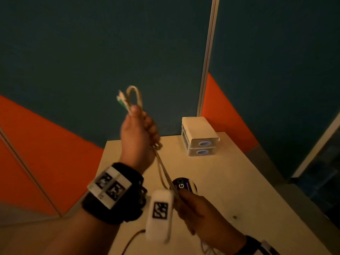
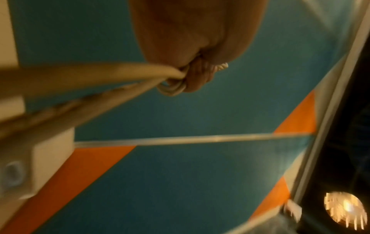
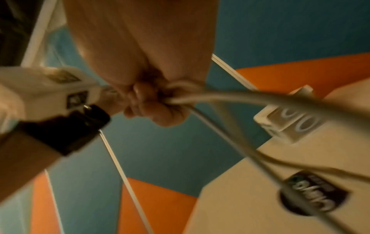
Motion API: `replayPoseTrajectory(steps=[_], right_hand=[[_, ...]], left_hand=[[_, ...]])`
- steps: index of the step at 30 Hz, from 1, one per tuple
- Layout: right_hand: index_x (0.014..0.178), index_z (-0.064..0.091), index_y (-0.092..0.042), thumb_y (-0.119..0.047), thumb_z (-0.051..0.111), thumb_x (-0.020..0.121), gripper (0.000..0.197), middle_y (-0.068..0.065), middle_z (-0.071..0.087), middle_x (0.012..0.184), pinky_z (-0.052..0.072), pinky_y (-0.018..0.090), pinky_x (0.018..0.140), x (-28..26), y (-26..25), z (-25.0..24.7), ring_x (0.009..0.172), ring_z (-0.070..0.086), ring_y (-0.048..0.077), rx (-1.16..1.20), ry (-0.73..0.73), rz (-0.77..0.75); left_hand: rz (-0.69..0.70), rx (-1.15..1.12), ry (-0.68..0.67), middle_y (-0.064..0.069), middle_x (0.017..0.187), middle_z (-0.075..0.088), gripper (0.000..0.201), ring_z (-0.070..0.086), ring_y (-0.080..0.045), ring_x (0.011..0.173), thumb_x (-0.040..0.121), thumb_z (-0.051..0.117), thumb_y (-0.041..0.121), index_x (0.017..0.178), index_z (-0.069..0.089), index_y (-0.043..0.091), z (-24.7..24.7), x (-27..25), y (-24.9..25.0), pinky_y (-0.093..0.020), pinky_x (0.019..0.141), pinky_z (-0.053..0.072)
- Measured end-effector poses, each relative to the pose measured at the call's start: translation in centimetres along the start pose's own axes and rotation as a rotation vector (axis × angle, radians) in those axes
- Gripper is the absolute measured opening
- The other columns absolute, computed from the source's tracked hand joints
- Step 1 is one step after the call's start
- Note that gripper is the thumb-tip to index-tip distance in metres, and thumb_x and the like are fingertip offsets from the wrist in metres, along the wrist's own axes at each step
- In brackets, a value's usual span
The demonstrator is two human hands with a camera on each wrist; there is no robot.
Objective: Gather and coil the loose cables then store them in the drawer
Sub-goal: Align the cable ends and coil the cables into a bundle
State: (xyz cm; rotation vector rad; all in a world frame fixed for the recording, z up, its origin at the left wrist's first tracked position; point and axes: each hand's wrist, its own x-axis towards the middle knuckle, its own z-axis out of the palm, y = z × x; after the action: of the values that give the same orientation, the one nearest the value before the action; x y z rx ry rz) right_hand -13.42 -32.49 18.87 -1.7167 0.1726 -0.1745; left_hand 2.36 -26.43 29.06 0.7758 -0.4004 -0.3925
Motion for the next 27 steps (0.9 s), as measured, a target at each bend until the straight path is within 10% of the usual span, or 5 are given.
replayPoseTrajectory(steps=[3,9,17,24,27], right_hand=[[0.074,0.058,-0.025,-0.012,0.043,0.094,0.029,-0.017,0.053,0.044,0.031,0.009,0.043,-0.7,0.5,-2.6,0.041,0.041,-0.002,-0.186,0.199,0.026],[0.085,0.059,-0.020,-0.025,0.044,0.091,0.017,-0.009,0.053,0.060,0.038,0.011,0.046,1.6,-4.0,-7.9,0.052,0.046,0.002,-0.360,0.541,-0.209],[0.078,0.060,-0.016,-0.022,0.050,0.089,0.016,0.017,0.063,0.069,0.046,0.045,0.059,5.5,-10.2,-7.4,0.064,0.057,0.028,-0.583,0.545,-0.538],[0.079,0.057,-0.020,-0.021,0.050,0.091,0.014,0.004,0.058,0.063,0.043,0.038,0.053,6.5,-10.2,-6.3,0.054,0.051,0.015,-0.625,0.521,-0.544],[0.081,0.057,-0.017,-0.023,0.048,0.091,0.014,0.003,0.061,0.067,0.047,0.040,0.055,6.4,-9.6,-5.6,0.059,0.056,0.017,-0.638,0.517,-0.547]], left_hand=[[-0.058,-0.004,-0.006,0.010,0.047,0.035,0.037,0.028,-0.003,0.037,0.097,0.032,0.041,0.068,0.041,0.021,-0.9,1.2,2.2,-0.015,0.032,0.024],[-0.320,0.220,-0.229,0.009,0.053,0.034,0.029,0.026,-0.003,0.041,0.090,0.040,0.042,0.073,0.045,0.019,-1.1,-1.7,0.7,-0.014,0.035,0.021],[-0.441,0.277,-0.356,0.002,0.063,0.018,0.032,0.015,-0.007,0.047,0.077,0.045,0.052,0.076,0.039,0.020,0.7,-5.3,-1.3,-0.018,0.041,0.013],[-0.465,0.292,-0.344,0.005,0.058,0.020,0.057,0.017,-0.004,0.043,0.066,0.054,0.053,0.104,0.056,0.011,0.6,-5.6,-1.5,-0.018,0.041,0.013],[-0.498,0.326,-0.353,0.007,0.051,0.026,0.038,0.020,-0.004,0.039,0.065,0.068,0.036,0.089,0.054,0.011,0.3,-5.5,-1.9,-0.016,0.037,0.015]])
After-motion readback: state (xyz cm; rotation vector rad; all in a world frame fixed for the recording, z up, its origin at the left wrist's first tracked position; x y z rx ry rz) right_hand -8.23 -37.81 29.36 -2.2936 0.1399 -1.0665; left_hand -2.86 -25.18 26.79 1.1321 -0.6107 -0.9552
